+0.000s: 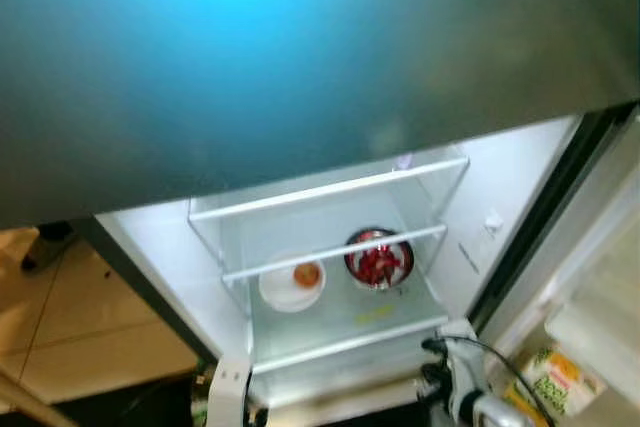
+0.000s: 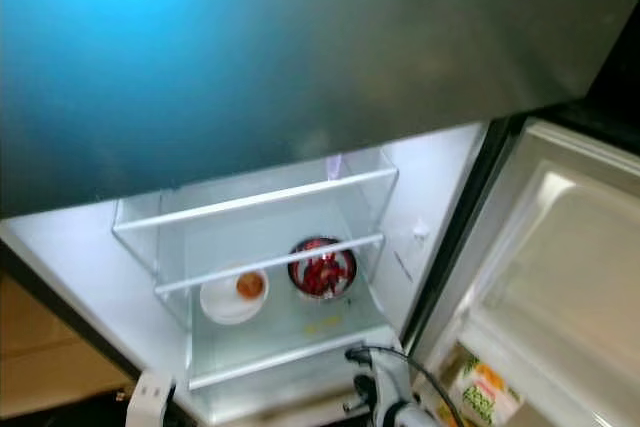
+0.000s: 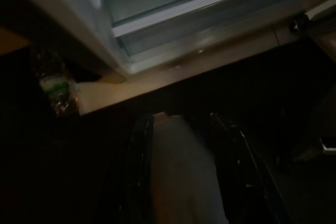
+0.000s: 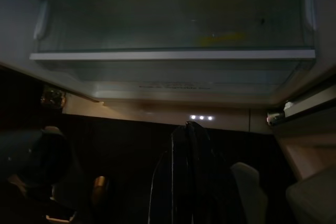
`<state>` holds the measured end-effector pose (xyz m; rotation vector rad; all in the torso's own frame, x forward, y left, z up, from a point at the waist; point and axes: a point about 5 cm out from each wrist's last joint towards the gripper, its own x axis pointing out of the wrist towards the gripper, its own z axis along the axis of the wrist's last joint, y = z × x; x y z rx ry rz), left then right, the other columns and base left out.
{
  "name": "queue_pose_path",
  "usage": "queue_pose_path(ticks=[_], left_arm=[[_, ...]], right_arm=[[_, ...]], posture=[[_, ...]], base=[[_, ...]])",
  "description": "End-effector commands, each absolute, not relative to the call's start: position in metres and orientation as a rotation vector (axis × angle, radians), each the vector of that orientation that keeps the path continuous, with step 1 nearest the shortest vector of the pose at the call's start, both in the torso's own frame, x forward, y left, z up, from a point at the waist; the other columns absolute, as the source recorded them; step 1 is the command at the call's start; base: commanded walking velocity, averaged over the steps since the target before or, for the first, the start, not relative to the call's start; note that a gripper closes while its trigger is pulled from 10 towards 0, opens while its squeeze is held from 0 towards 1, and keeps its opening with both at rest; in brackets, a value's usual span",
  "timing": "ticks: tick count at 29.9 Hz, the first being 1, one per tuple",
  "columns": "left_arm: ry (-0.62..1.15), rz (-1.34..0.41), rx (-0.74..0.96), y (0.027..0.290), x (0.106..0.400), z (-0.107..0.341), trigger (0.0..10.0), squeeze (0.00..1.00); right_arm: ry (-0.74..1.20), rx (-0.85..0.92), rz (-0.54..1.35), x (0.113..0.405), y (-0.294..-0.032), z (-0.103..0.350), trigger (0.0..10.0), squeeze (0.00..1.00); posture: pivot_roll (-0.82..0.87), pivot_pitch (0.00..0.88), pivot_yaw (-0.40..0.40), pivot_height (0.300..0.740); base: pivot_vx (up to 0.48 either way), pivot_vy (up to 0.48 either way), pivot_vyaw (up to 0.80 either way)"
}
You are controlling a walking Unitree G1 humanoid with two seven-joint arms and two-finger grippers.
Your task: Restocking fridge
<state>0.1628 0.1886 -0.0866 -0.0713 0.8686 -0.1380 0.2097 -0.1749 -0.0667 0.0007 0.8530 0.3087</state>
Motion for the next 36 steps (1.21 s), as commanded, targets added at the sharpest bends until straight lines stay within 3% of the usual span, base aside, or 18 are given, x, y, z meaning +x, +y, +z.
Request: queue_pose_path(ticks=[1, 9, 18, 32, 36], left_arm=[[0.910, -0.103, -0.045, 0.203, 0.153, -0.089, 10.0, 0.00], [0.995, -0.026, -0.044, 0.217, 0.126, -0.098, 10.0, 0.00], [1.015, -0.007, -0.058, 0.215, 0.121, -0.100, 10.0, 0.00], [1.013, 0.012, -0.059, 0.211, 0.124, -0.100, 10.0, 0.00], [1.024, 0.025, -0.059, 0.209, 0.123, -0.101, 10.0, 0.00]], right_arm=[[0.881, 0.007, 0.302, 0.203, -0.174, -0.071, 10.0, 0.00], [0.917, 0.004, 0.286, 0.194, -0.176, -0.076, 10.0, 0.00], [0.961, -0.017, 0.240, 0.184, -0.186, -0.081, 10.0, 0.00], [0.996, -0.017, 0.187, 0.176, -0.197, -0.084, 10.0, 0.00], [1.070, -0.068, 0.144, 0.159, -0.206, -0.091, 10.0, 0.00]], posture=[[-0.02, 0.045, 0.054, 0.677], [-0.01, 0.036, 0.056, 0.702], [-0.01, 0.032, 0.048, 0.740], [-0.02, 0.026, 0.035, 0.740], [-0.02, 0.024, 0.030, 0.740]], base=[[0.000, 0.000, 0.00], [0.000, 0.000, 0.00], [0.000, 0.000, 0.00], [0.000, 0.000, 0.00], [0.000, 0.000, 0.00]])
